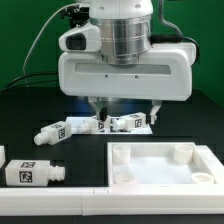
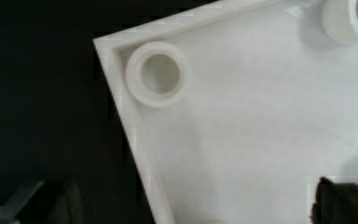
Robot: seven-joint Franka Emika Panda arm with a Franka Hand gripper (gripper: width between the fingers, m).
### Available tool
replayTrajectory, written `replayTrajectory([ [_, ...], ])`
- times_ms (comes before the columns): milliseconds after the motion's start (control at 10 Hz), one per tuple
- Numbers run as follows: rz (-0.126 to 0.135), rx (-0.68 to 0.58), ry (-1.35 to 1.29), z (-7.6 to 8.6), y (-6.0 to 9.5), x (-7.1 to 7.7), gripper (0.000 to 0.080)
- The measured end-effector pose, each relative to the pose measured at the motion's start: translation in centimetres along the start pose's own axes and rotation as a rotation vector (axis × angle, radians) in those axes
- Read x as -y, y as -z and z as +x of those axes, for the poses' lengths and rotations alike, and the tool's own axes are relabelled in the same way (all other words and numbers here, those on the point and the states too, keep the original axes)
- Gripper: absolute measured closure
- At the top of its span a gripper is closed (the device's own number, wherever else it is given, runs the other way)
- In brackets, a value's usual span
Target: Assemble square table
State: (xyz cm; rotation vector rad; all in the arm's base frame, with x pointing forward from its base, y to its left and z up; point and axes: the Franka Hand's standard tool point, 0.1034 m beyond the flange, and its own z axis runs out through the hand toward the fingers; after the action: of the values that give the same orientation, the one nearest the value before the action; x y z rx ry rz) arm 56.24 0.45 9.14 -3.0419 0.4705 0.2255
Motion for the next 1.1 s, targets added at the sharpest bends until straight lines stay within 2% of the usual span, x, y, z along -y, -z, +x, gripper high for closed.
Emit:
replayTrajectory([
  [100, 0.0, 0.002, -0.003, -0.1, -0.1, 0.0, 0.0151],
  [200, 0.001, 0.021, -0.061, -1.3, -0.7, -0.4, 0.0151],
  [300, 0.002, 0.042, -0.115, -3.5, -1.3, -1.2, 0.0151],
  [400, 0.016, 0.05, -0.163, -5.4, -1.9, -1.8, 0.0151],
  [500, 0.024, 0.053, -0.179, -6.4, -2.3, -2.2, 0.0151],
  [600, 0.026, 0.047, -0.173, -5.8, -2.2, -1.9, 0.0151],
  [800, 0.026, 0.046, -0.172, -5.8, -2.2, -1.9, 0.0151],
  [900, 0.051, 0.057, -0.229, -6.3, -2.5, -1.9, 0.0151],
  [1000, 0.119, 0.103, -0.343, -8.4, -3.4, -2.3, 0.0151],
  [1100, 0.172, 0.137, -0.422, -10.0, -3.9, -2.7, 0.0151],
])
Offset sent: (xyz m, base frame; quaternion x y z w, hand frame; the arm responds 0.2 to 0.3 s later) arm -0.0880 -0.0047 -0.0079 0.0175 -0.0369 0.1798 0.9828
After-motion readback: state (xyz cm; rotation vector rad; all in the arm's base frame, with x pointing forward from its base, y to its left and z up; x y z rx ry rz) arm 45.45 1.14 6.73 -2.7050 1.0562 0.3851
